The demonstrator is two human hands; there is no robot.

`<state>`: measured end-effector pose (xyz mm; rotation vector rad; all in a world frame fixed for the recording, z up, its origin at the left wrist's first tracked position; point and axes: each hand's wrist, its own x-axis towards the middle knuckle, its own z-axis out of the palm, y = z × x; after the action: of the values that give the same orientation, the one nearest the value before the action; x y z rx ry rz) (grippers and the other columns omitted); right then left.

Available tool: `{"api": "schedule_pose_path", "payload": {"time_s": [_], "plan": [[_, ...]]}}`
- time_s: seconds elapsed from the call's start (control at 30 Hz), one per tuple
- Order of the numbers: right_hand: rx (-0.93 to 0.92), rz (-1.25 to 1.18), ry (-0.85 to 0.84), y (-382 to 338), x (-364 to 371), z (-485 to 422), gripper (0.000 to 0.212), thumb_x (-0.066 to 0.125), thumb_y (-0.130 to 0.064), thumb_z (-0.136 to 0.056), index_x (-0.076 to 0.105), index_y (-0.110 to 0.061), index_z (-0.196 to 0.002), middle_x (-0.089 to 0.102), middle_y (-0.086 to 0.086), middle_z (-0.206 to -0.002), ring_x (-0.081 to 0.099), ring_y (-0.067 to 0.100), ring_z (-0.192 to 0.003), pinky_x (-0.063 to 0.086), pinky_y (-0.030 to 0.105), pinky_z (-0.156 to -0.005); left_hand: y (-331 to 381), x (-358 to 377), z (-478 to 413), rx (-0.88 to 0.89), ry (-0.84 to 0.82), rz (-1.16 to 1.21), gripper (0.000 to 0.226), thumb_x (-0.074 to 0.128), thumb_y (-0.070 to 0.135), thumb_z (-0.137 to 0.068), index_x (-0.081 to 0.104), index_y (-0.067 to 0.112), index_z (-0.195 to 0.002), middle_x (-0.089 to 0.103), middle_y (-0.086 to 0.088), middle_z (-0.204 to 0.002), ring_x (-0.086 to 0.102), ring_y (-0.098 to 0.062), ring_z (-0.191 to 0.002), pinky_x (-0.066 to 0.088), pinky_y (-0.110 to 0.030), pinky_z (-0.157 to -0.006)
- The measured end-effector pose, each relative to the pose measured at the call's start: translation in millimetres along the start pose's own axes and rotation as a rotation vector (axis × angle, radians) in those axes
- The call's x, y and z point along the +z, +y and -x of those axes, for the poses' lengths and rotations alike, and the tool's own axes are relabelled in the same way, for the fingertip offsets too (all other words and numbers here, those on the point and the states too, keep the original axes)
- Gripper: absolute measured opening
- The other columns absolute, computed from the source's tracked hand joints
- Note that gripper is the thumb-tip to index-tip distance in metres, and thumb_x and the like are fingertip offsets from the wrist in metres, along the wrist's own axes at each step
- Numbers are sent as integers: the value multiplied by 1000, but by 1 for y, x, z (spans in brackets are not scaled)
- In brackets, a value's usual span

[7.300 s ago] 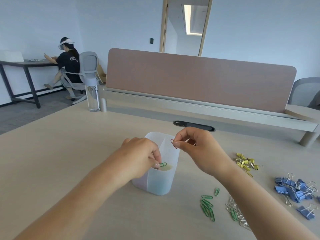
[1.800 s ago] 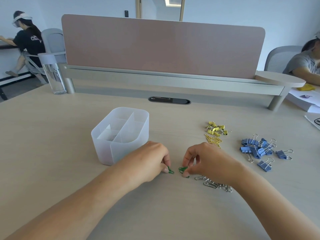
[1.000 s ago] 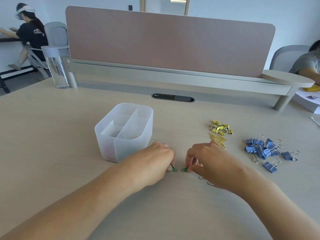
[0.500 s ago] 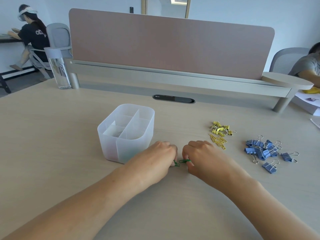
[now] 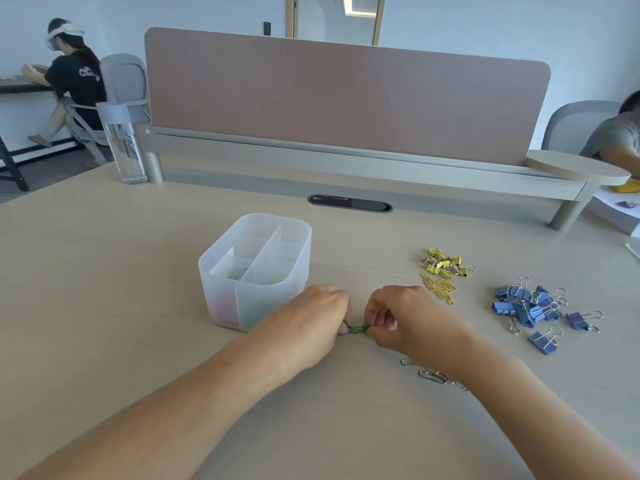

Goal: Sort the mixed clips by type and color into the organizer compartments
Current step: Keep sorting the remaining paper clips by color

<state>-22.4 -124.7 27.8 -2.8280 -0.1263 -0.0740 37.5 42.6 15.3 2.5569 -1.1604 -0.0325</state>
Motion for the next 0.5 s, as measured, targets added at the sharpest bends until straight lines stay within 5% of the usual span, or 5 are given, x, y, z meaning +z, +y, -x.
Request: {"api": "schedule_pose_path", "payload": {"time_s": [0.5], "plan": [[123,-91,-111,11,-2,6,3,60,-23,-91,61,-25,-90,63,-9,-86,55,5,-73,46,24,-68,5,1,3,-53,11,29,5,50,20,-100,54,19,-102,54,5,-109,44,-9,-94,36,-22,-73]]}}
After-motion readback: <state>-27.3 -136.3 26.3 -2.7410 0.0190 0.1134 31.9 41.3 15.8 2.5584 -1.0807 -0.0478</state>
